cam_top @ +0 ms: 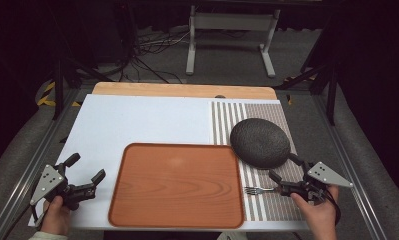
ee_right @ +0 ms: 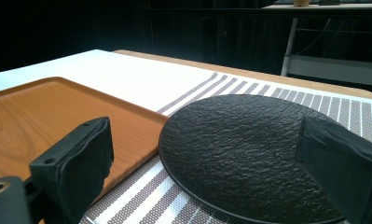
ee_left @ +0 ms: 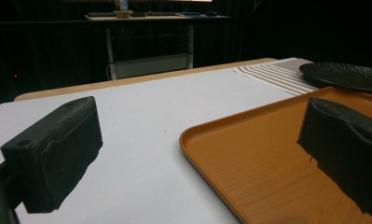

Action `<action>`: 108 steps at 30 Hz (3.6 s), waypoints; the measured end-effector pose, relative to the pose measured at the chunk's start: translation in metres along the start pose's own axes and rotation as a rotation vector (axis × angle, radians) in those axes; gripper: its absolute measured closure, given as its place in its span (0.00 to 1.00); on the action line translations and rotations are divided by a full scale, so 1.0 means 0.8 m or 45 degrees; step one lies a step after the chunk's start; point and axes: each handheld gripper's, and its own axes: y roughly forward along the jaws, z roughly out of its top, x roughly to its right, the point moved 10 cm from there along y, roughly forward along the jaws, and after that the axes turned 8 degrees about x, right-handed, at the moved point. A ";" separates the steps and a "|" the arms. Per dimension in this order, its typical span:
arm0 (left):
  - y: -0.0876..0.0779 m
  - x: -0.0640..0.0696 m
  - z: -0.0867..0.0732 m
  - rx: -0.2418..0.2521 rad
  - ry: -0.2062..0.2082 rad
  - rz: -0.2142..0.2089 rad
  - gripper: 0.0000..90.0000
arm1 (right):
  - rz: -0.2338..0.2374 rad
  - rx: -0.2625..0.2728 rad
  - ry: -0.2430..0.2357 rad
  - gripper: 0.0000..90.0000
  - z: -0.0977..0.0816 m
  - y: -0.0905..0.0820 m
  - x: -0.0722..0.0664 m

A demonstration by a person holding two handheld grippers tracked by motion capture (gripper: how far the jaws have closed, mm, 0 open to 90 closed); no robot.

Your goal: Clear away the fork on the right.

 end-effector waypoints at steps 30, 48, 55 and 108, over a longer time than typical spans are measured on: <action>-0.007 -0.006 0.003 -0.004 0.016 0.046 0.00 | 0.040 -0.044 -0.031 0.05 0.016 0.009 0.003; -0.010 -0.007 0.004 -0.013 0.030 0.044 0.00 | 0.206 -0.274 -0.153 0.06 0.036 0.031 -0.011; -0.010 -0.006 0.005 -0.011 0.030 0.041 0.00 | 0.263 -0.462 -0.275 0.07 0.037 0.030 -0.016; -0.011 -0.008 0.007 -0.014 0.008 0.037 0.00 | 0.503 -1.347 -0.629 0.12 -0.030 -0.016 -0.013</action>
